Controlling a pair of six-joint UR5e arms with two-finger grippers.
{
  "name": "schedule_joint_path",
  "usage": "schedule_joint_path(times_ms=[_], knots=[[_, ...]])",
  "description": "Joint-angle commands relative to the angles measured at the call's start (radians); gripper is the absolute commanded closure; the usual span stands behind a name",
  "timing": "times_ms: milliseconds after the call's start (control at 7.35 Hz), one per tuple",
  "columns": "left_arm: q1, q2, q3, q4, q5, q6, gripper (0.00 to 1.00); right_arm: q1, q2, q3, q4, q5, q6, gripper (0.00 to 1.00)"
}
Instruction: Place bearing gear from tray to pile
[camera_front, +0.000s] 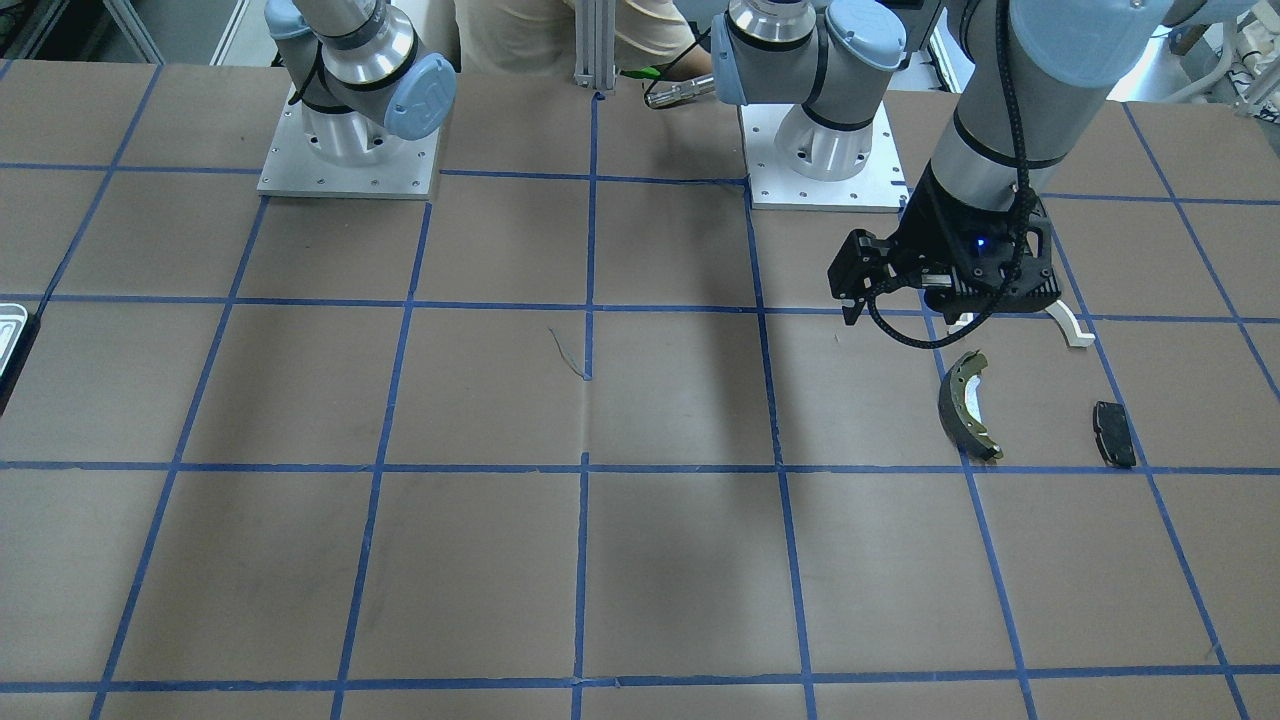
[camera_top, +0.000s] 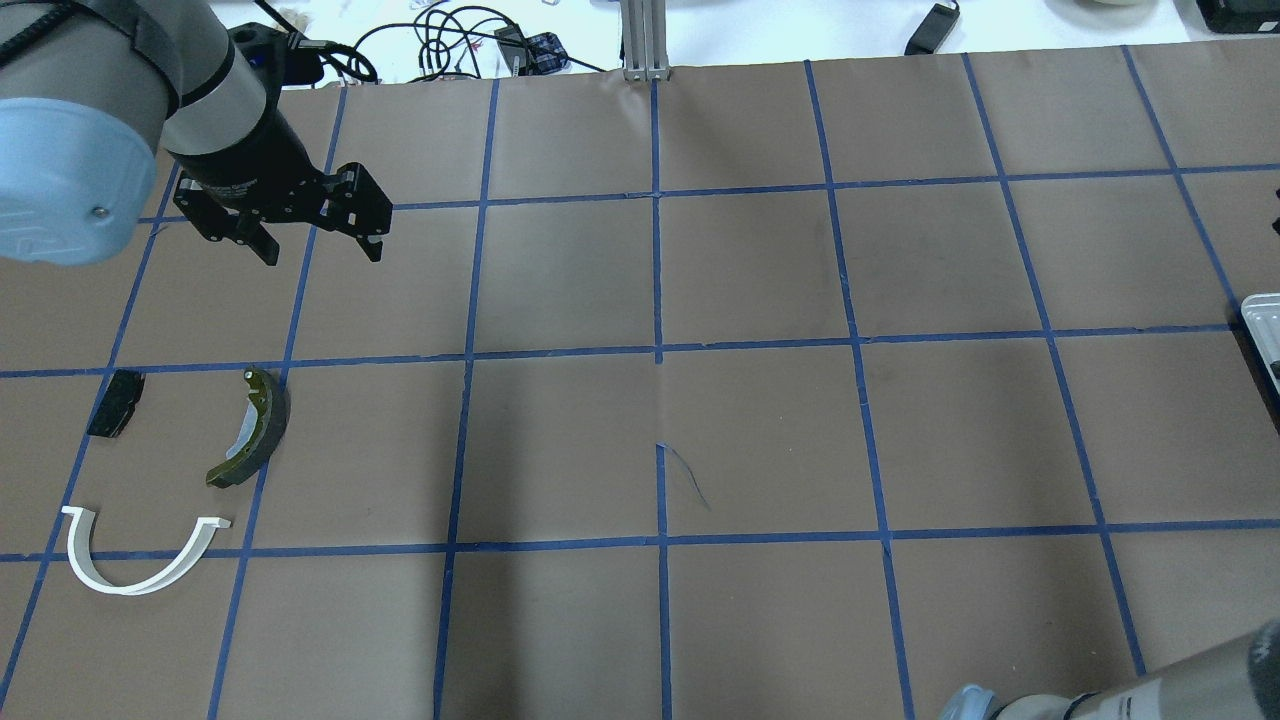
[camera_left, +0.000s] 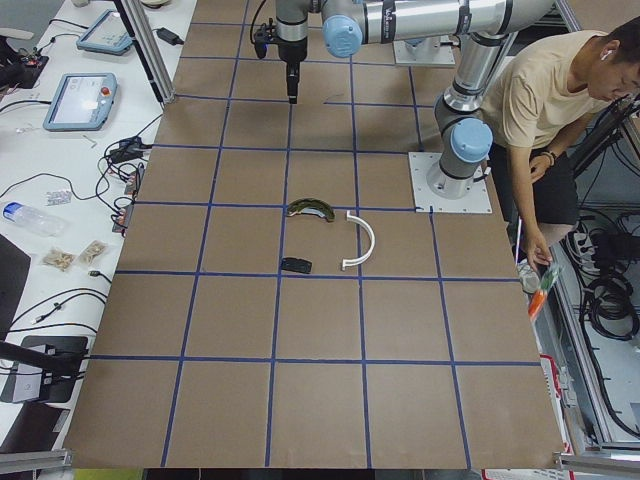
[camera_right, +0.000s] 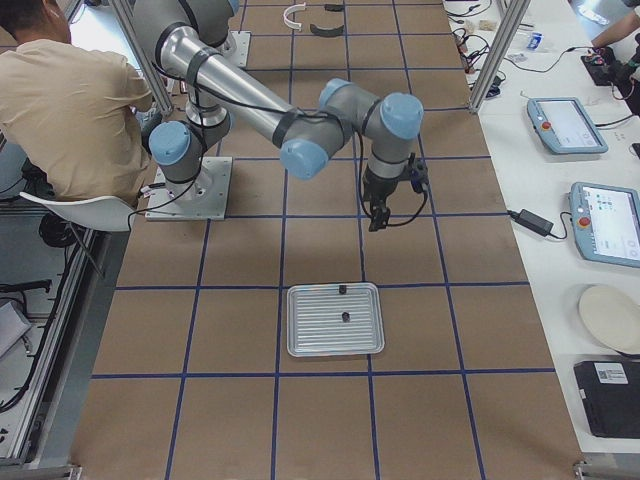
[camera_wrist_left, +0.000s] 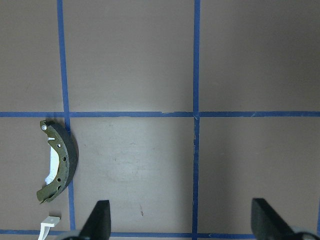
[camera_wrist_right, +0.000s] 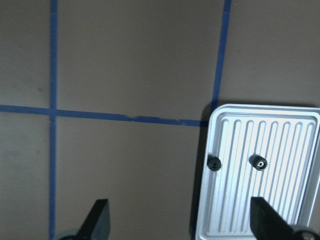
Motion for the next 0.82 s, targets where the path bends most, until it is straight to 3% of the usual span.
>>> schedule_joint_path(times_ms=[0,272,681], knots=[[-0.001,0.002,-0.004,0.000,0.000,0.000,0.00,-0.126,0.162,0.001,-0.197,0.005,-0.202,0.00],[0.001,-0.002,-0.003,0.002,-0.001,0.000,0.00,-0.183,0.281,0.002,-0.324,0.038,-0.324,0.00],[0.001,0.001,-0.006,0.000,0.000,0.002,0.00,-0.222,0.318,0.011,-0.327,0.029,-0.370,0.05]])
